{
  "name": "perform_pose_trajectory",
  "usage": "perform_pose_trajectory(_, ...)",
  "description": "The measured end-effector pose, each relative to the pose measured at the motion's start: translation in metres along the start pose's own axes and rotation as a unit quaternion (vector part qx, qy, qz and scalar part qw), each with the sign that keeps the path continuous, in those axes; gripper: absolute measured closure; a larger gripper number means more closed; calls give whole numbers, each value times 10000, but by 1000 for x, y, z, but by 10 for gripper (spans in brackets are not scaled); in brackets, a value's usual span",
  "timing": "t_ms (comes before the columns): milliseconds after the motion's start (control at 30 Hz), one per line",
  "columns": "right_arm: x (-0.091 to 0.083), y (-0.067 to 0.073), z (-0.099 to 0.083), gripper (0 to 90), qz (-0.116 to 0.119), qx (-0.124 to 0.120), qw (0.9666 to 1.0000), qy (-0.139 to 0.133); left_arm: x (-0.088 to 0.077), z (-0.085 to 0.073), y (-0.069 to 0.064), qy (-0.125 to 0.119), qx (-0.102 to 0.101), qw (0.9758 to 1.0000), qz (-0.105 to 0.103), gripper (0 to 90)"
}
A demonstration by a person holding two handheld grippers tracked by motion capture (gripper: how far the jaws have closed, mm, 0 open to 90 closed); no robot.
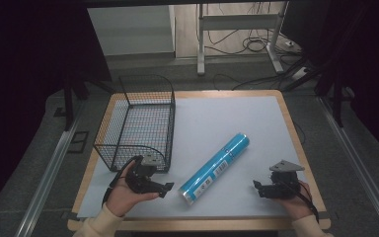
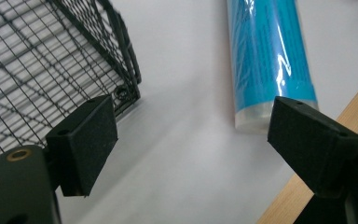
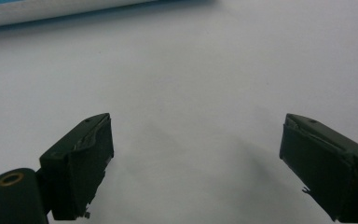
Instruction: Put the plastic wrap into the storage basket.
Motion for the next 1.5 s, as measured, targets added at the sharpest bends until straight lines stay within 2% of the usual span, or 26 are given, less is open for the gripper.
perform_pose_trajectory(300,-1,0,1,101,1,-16,10000,-56,2,16,-4,-35,79,10000,-9,153)
perform_pose_trajectory(633,-2,-1,1,101,-5,-27,10000,-84,11,28,-14,21,176,9998,-80,152)
perform_pose_trajectory(900,-2,0,1,100,15,-51,9999,-96,15,36,-18,73,287,9995,-89,151)
perform_pose_trajectory(1500,-2,-1,1,104,-29,-28,10000,-79,25,54,-28,127,389,9991,-132,151)
Point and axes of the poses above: each handheld gripper's, and its own axes: x roughly forward along the jaws, z roughly out of its top, y roughly to its left, the point moved 5 cm from there along x, roughly forward along the jaws, and after that the axes turned 3 degrees about -x, right-handed, at the moved point
